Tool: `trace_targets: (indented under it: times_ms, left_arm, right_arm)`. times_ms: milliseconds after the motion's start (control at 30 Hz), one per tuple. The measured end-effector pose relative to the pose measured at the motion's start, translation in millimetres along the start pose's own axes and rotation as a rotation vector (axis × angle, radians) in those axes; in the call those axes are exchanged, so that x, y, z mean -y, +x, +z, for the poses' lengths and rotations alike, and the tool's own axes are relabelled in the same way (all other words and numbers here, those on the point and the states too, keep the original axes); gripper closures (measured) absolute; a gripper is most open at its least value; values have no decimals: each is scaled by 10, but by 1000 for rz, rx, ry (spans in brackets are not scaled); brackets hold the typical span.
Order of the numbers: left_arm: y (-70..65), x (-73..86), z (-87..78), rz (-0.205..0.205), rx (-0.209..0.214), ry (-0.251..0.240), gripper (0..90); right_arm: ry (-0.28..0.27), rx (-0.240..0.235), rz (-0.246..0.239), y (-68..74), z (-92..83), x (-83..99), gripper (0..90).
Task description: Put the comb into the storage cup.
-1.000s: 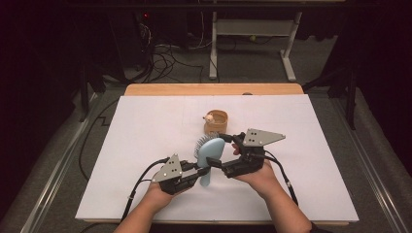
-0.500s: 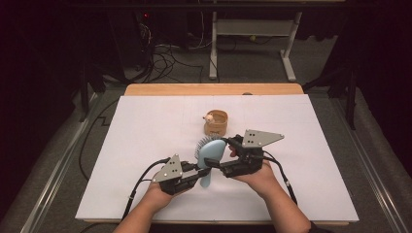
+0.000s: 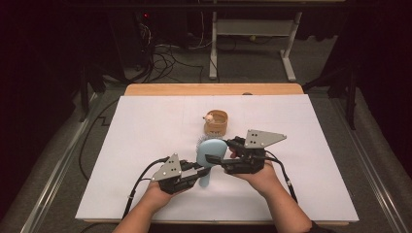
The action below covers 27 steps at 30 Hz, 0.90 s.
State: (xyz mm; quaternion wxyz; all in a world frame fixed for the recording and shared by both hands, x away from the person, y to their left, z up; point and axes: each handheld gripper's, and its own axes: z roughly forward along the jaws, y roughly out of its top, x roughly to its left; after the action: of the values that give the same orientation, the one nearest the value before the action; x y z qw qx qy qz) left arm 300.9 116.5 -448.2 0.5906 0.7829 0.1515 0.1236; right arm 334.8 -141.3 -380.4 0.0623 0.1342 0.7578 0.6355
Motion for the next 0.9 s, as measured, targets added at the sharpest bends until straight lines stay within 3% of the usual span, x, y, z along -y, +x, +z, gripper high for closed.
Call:
trace_targets:
  times_ms: [467, 900]
  left_arm:
    - [22, 3, -5, -10, -13, 7, 717]
    - [39, -10, -23, -24, -25, -8, 627]
  right_arm:
    - [-15, -1, -24, 14, -7, 2, 617]
    - [-10, 7, -31, 26, 9, 21, 656]
